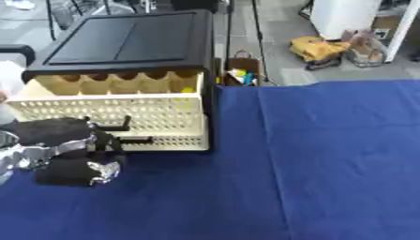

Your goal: Pick up objects from table and place into drawer.

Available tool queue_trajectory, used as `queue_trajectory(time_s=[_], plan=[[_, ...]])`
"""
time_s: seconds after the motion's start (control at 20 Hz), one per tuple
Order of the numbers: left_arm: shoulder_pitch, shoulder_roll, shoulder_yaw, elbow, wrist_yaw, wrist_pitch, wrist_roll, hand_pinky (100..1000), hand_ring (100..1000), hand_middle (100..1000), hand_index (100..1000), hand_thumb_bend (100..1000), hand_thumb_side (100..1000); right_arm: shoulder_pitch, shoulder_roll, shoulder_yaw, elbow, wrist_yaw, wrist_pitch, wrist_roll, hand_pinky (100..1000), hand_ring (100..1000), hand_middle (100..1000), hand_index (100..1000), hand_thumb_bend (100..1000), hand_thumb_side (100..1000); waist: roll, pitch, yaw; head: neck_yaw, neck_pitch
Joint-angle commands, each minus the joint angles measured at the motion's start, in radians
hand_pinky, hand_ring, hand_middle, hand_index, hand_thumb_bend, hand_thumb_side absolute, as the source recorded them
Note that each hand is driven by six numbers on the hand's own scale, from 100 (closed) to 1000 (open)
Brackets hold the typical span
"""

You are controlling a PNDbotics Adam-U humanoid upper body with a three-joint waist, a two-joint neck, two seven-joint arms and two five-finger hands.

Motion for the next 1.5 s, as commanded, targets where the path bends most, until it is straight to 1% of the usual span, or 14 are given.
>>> queue_trajectory(time_s=[0.05, 0.4, 1.5], plan=[[-0.022, 0.013, 0.021, -0.012, -0.001, 0.023, -0.007, 100, 315, 528, 852, 100, 1000, -0.019, -0.008, -0.006, -0.015, 0.007, -0.001, 0.002, 772, 816, 528, 642, 255, 1000, 0.002, -0.015, -0.001, 0.004, -0.011], [-0.05, -0.002, 0.018, -0.012, 0.013, 0.049, -0.019, 100, 312, 524, 852, 100, 1000, -0.019, -0.005, -0.007, -0.015, 0.007, -0.002, 0.001, 773, 817, 528, 642, 257, 1000, 0.003, -0.013, -0.006, 0.008, -0.012], [-0.085, -0.023, 0.032, -0.012, -0.022, 0.114, -0.03, 100, 313, 525, 860, 100, 1000, -0.025, -0.001, -0.009, -0.015, 0.008, -0.004, -0.004, 774, 816, 527, 641, 263, 1000, 0.003, -0.006, -0.015, 0.013, -0.022]])
